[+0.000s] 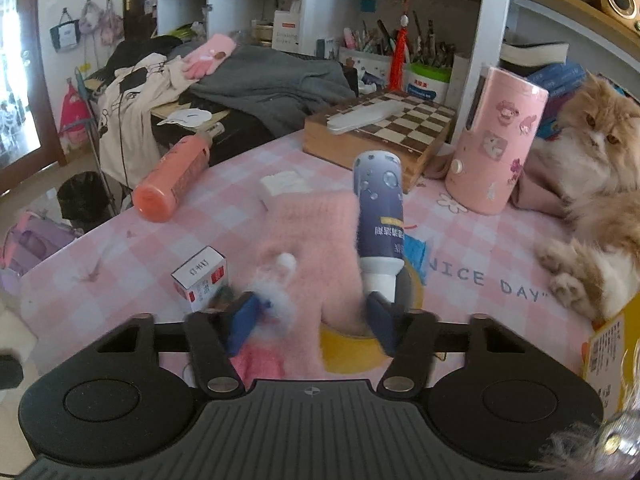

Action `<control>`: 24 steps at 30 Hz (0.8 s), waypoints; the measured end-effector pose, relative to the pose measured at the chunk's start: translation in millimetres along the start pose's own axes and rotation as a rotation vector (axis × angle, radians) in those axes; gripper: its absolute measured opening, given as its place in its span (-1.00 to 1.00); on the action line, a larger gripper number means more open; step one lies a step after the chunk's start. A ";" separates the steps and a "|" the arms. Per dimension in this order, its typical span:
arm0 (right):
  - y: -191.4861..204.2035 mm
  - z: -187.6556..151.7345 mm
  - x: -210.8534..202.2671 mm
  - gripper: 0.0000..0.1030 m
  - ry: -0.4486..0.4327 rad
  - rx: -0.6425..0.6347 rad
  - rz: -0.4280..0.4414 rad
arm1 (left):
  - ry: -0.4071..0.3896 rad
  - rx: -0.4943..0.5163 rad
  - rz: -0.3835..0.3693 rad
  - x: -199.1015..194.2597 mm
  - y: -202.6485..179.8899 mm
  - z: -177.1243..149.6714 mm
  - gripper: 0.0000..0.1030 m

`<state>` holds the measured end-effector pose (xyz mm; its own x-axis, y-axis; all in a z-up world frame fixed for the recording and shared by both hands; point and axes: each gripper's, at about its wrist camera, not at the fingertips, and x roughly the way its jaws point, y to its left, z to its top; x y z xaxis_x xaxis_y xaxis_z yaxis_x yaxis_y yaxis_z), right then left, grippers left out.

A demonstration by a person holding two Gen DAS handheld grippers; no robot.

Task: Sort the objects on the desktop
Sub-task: 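Lower the right tool onto the pink plush glove and close it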

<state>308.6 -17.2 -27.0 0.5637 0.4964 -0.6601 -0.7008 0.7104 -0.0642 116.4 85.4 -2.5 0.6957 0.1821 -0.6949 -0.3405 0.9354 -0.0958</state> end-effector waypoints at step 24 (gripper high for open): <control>-8.9 -19.9 -108.4 -0.81 -0.159 0.136 0.054 | -0.087 0.036 -0.156 -9.6 -10.3 8.8 -0.32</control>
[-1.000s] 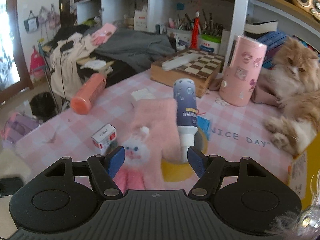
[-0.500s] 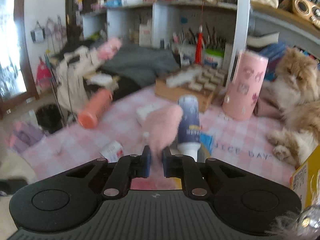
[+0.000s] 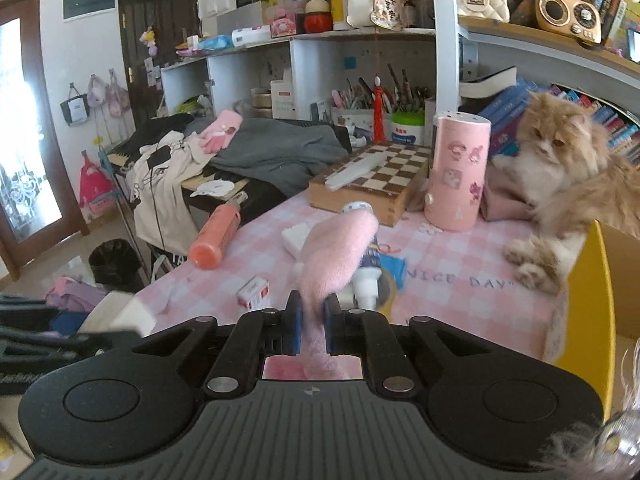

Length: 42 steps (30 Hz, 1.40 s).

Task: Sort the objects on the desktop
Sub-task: 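Lower the right tool onto the pink plush glove and close it, then carry the white cube and pink glove with both tools over the yellow box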

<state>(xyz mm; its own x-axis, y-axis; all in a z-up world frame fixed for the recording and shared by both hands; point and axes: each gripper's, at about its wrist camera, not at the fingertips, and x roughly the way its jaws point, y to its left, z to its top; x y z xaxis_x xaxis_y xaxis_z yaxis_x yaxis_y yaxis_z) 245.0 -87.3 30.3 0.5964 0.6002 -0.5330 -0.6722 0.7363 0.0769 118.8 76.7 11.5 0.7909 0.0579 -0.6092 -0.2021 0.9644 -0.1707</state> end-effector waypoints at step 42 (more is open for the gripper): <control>74.7 -116.5 -151.1 -0.81 0.064 0.215 -0.269 | 0.105 0.206 -0.359 -76.3 -27.6 -75.0 -0.32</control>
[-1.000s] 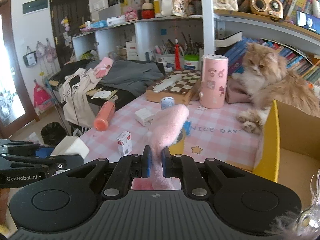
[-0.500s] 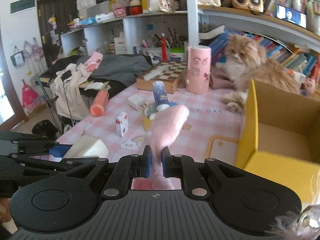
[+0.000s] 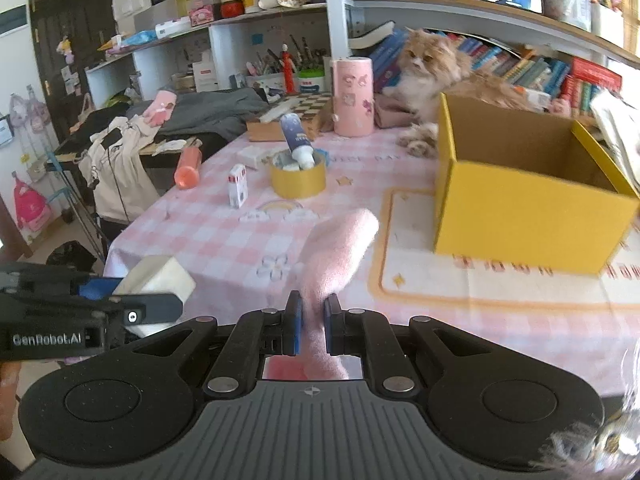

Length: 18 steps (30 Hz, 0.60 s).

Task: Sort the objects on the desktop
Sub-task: 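Carry the white cube and pink glove with both tools over the yellow box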

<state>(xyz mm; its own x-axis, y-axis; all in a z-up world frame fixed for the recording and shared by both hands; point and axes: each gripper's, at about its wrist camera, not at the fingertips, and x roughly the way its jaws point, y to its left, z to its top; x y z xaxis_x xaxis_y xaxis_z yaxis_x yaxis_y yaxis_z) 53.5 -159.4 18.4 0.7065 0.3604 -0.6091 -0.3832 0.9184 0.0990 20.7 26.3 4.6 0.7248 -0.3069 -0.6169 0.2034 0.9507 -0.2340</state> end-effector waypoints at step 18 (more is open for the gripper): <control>-22.6 -49.7 -60.6 -0.81 -0.031 0.248 -0.219 | 0.055 0.192 -0.182 6.7 -44.5 -13.4 -0.33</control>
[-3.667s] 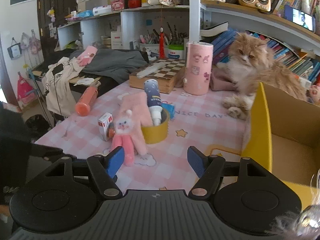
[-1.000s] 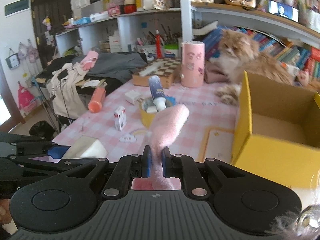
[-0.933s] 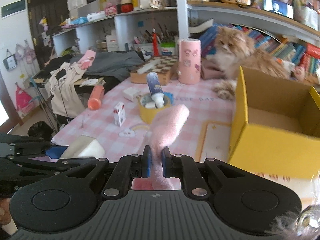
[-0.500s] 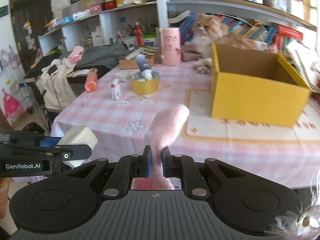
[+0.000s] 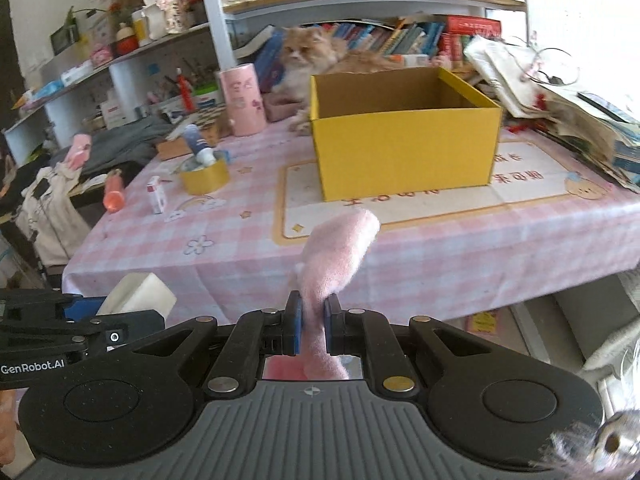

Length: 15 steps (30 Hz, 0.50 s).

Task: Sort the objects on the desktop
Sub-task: 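Carry the white cube and pink glove with both tools over the yellow box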

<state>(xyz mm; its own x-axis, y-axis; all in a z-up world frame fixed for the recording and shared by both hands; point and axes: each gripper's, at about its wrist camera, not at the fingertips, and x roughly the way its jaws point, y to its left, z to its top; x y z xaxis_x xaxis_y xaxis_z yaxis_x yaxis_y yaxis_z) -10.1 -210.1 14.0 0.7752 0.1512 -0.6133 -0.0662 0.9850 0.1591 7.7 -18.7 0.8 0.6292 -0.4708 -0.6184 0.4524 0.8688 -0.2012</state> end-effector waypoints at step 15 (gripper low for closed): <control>-7.7 0.8 2.6 -0.81 0.036 -0.003 -0.051 | 0.005 0.038 -0.047 15.2 -7.9 9.6 -0.33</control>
<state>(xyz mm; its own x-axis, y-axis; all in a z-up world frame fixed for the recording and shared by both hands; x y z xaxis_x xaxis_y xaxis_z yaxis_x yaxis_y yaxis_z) -7.1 -217.3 11.8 0.7548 0.1031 -0.6477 -0.0290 0.9918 0.1242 19.7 -34.2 0.3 0.6036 -0.5103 -0.6126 0.5055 0.8391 -0.2010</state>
